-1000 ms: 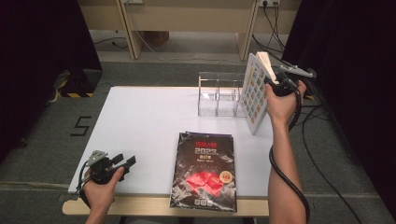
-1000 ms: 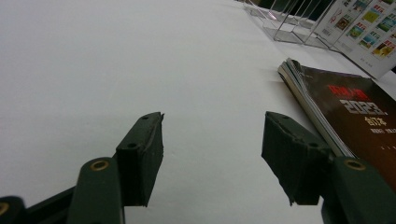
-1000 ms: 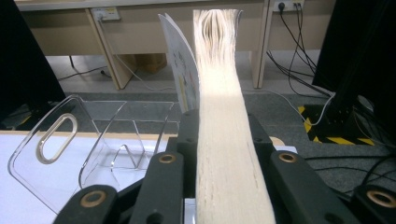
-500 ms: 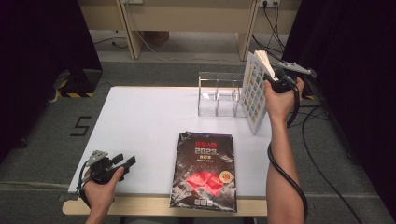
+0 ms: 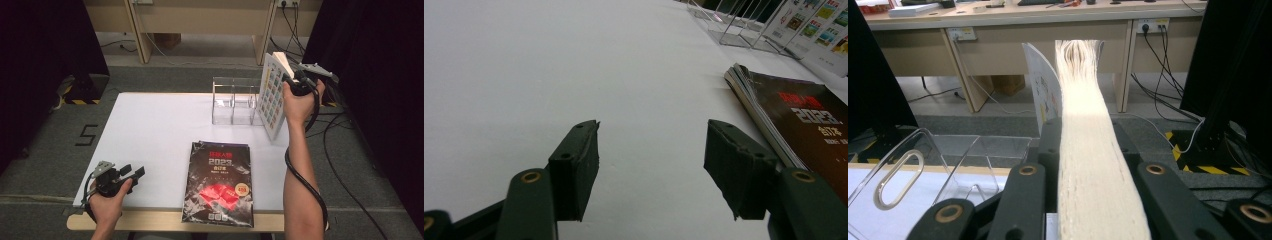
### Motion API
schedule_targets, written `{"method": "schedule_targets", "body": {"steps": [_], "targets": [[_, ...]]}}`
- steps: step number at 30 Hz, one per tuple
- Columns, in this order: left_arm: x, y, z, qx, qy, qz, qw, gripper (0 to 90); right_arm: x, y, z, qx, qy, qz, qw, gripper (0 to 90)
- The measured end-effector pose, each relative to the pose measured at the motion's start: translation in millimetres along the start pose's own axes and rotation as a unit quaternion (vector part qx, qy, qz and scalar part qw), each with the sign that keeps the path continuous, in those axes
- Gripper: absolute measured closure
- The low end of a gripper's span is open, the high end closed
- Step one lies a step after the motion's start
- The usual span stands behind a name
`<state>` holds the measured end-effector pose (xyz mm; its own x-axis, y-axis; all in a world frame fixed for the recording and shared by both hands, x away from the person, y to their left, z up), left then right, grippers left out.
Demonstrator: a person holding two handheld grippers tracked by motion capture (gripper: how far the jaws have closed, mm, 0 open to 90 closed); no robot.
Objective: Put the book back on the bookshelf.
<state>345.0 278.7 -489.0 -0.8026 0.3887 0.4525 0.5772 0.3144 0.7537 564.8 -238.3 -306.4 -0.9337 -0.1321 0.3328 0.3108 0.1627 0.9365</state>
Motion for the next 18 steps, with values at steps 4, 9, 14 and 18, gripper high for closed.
{"method": "schedule_targets", "body": {"steps": [4, 9, 14, 18], "targets": [[0.7, 0.8, 0.3, 0.0, 0.002, -0.002, 1.0, 37.9, -0.4, 3.6, -0.8, -0.001, -0.001, -0.014, 0.9999, 74.4], [0.8, 0.0, -0.6, -0.001, -0.001, -0.001, 1.0, 37.9, -4.7, 5.4, 0.8, -0.003, -0.004, -0.017, 0.9998, 74.4], [0.8, 0.4, -0.2, -0.002, 0.0, -0.001, 1.0, 38.0, -7.9, 5.5, 2.3, -0.005, -0.005, -0.017, 0.9998, 74.4], [0.5, 0.4, -0.3, -0.002, 0.001, -0.001, 1.0, 38.0, -11.5, 5.7, 2.1, -0.005, -0.006, -0.018, 0.9998, 74.4]]}}
Point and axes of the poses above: each handheld gripper's, and its own axes: x roughly backward along the jaws, y roughly out of its top, z roughly to its left, the point moved 3 cm from there along -x, roughly forward along the jaws, and after that the axes turned 11 degrees about x, right-handed, at the moved point
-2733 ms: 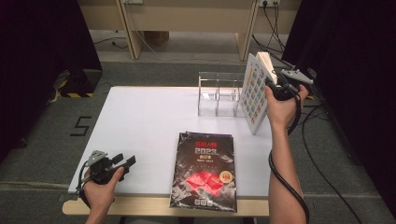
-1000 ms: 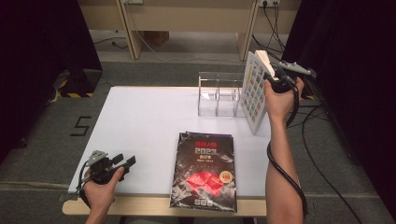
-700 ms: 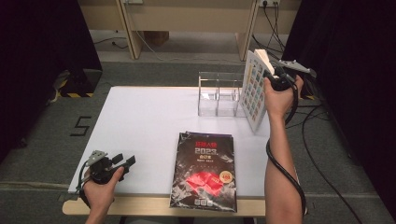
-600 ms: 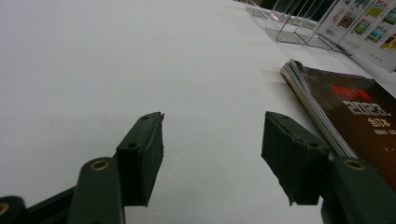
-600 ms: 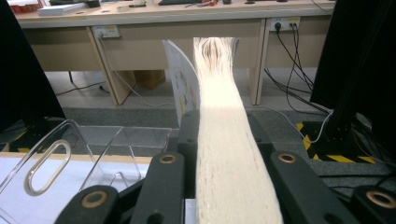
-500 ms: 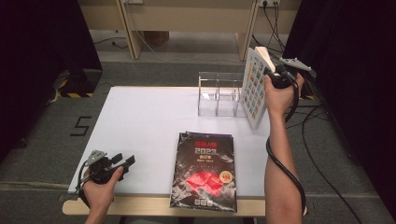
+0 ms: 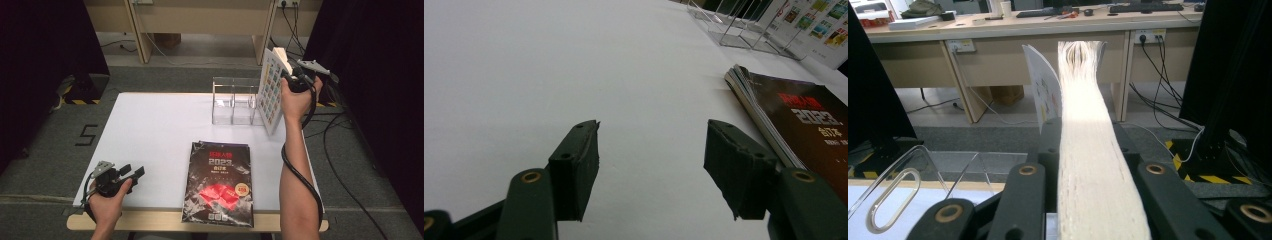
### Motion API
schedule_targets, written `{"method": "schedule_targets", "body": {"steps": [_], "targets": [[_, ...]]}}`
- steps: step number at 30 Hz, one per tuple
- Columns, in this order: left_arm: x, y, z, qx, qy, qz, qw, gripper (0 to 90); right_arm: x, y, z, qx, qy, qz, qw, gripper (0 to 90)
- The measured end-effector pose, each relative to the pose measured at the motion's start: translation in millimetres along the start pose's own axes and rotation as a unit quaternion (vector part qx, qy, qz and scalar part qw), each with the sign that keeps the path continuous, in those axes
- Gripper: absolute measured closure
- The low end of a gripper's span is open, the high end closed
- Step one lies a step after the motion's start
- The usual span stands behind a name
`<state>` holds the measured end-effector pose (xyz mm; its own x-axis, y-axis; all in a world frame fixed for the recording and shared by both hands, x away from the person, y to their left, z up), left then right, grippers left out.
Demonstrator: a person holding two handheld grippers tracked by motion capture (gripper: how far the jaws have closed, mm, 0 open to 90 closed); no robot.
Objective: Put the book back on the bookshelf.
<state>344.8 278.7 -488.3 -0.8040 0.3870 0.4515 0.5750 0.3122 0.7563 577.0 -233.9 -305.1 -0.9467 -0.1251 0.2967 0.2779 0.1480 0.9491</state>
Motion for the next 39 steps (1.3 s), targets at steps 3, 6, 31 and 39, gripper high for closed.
{"method": "schedule_targets", "body": {"steps": [3, 6, 31, 39], "targets": [[-0.2, -0.2, 0.1, 0.0, 0.0, 0.0, 1.0, 38.0, -2.3, 0.2, 0.7, -0.001, 0.0, 0.0, 1.0, 74.3], [-0.1, -0.1, 0.4, 0.0, 0.001, 0.0, 1.0, 38.0, -4.8, -0.1, 1.0, -0.002, 0.0, -0.001, 1.0, 74.3], [-0.9, -1.0, -0.7, -0.004, 0.0, 0.002, 1.0, 38.0, -10.8, -10.8, 1.6, 0.001, -0.013, -0.015, 0.9998, 74.0], [-1.0, -1.2, -1.2, -0.005, -0.001, 0.001, 1.0, 38.0, -6.8, -15.9, 0.2, 0.008, -0.016, -0.006, 0.9998, 73.4]]}}
Point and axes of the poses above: each handheld gripper's, and its own axes: x roughly backward along the jaws, y roughly out of its top, z roughly to its left, the point moved 3 cm from there along -x, roughly forward along the jaws, and after that the axes turned 11 degrees about x, right-handed, at the moved point
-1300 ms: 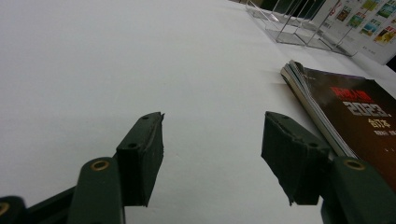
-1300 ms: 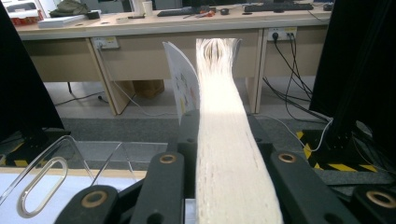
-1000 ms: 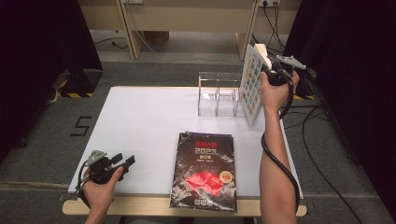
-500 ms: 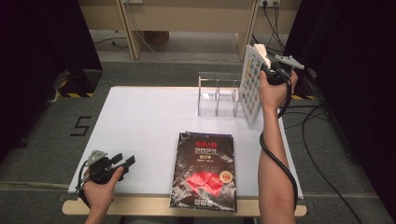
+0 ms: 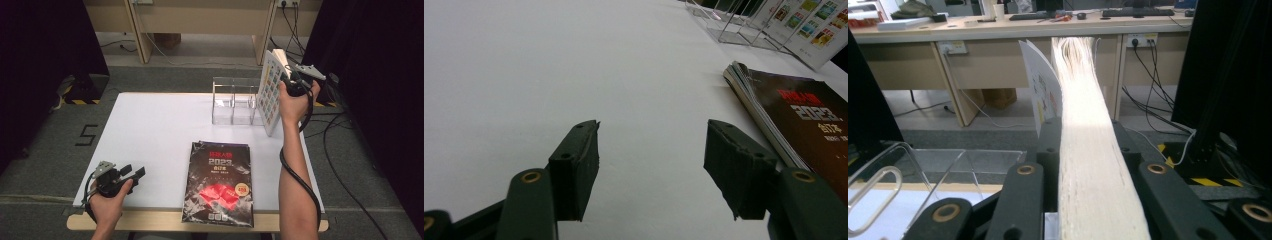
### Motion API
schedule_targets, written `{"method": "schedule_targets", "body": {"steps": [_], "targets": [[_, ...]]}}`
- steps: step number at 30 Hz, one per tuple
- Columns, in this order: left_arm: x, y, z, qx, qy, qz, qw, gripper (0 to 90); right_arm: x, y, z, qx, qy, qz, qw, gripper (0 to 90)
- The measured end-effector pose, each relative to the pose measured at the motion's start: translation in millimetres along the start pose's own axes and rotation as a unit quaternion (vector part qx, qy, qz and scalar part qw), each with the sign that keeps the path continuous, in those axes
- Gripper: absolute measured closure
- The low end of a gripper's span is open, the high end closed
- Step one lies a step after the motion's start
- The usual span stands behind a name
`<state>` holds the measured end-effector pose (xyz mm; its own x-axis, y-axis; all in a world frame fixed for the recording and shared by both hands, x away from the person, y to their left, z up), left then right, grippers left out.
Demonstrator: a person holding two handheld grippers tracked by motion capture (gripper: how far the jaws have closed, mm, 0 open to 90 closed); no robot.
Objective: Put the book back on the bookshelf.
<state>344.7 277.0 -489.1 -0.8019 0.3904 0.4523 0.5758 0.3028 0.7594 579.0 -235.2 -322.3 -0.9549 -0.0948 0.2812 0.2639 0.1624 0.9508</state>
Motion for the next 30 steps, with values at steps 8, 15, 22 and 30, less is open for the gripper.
{"method": "schedule_targets", "body": {"steps": [8, 15, 22, 30], "targets": [[0.2, -0.4, -0.8, -0.001, -0.001, 0.001, 1.0, 38.0, 3.3, -2.7, -1.4, 0.0, 0.001, 0.003, 1.0, 72.8], [-0.1, -0.6, -0.4, -0.001, -0.001, 0.002, 1.0, 38.0, 4.3, -2.7, -1.4, -0.004, 0.001, 0.007, 1.0, 70.7], [-0.6, -1.1, -0.7, -0.002, 0.0, 0.003, 1.0, 37.8, 6.1, -2.6, -4.2, -0.004, 0.001, 0.013, 0.9999, 65.9], [-2.0, -2.2, -2.1, -0.006, 0.001, 0.007, 1.0, 37.3, 9.3, -8.1, -2.8, -0.013, 0.007, 0.026, 0.9995, 61.5]]}}
Point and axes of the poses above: each handheld gripper's, and its own axes: x roughly backward along the jaws, y roughly out of its top, z roughly to its left, the point moved 3 cm from there along -x, roughly forward along the jaws, and after that the axes turned 11 degrees about x, right-handed, at the moved point
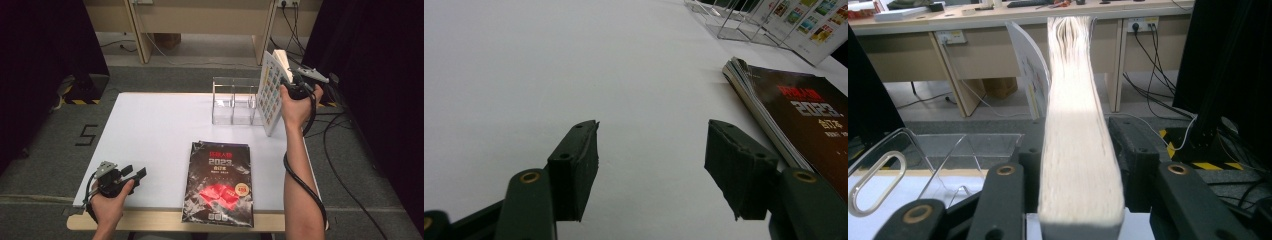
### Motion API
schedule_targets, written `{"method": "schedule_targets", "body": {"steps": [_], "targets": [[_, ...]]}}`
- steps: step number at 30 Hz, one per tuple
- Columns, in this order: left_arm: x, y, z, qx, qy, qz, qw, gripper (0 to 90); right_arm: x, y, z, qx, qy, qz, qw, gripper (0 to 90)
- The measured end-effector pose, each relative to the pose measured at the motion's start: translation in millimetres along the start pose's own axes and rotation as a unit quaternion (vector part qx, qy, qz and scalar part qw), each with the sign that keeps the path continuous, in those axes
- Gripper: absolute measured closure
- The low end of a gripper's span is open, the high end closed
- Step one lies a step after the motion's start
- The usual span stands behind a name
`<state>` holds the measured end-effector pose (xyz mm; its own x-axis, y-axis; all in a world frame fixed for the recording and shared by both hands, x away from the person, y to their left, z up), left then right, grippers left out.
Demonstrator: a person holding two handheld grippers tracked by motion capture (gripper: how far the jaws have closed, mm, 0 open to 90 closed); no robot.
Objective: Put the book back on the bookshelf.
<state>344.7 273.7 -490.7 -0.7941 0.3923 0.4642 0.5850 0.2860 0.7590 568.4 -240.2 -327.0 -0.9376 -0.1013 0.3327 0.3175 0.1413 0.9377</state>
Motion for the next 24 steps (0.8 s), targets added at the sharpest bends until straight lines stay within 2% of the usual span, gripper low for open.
{"method": "schedule_targets", "body": {"steps": [4, 7, 9, 11, 19, 24], "targets": [[-1.1, -1.4, -0.4, 0.0, -0.001, 0.005, 1.0, 37.2, 2.7, -1.1, -1.3, 0.002, 0.001, 0.002, 1.0, 60.4], [-2.2, -1.8, -0.7, -0.001, -0.002, 0.006, 1.0, 37.1, 6.8, -3.2, -0.3, -0.011, 0.006, 0.001, 0.9999, 60.2], [-2.3, -2.0, -0.7, -0.001, -0.002, 0.006, 1.0, 37.1, 9.8, -5.1, 1.3, -0.006, 0.003, -0.002, 1.0, 60.3], [-1.9, -1.8, -1.0, -0.002, -0.001, 0.004, 1.0, 37.2, 12.4, -6.6, 2.8, -0.013, 0.004, 0.001, 0.9999, 60.2], [-3.4, -3.3, -3.3, -0.008, -0.004, 0.004, 1.0, 37.4, 24.8, -7.8, 1.8, -0.01, 0.004, -0.004, 0.9999, 62.0], [-6.3, -4.7, -5.6, -0.01, -0.006, 0.006, 0.9999, 37.4, 28.6, -8.6, 1.2, 0.001, 0.008, -0.01, 0.9999, 61.0]]}}
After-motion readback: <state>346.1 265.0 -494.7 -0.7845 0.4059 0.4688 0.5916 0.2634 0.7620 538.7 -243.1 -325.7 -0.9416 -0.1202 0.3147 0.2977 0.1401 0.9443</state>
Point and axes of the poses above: each handheld gripper's, and its own axes: x roughly backward along the jaws, y roughly out of its top, z roughly to its left, the point moved 3 cm from there along -x, roughly forward along the jaws, and after that the axes turned 11 degrees about x, right-handed, at the moved point
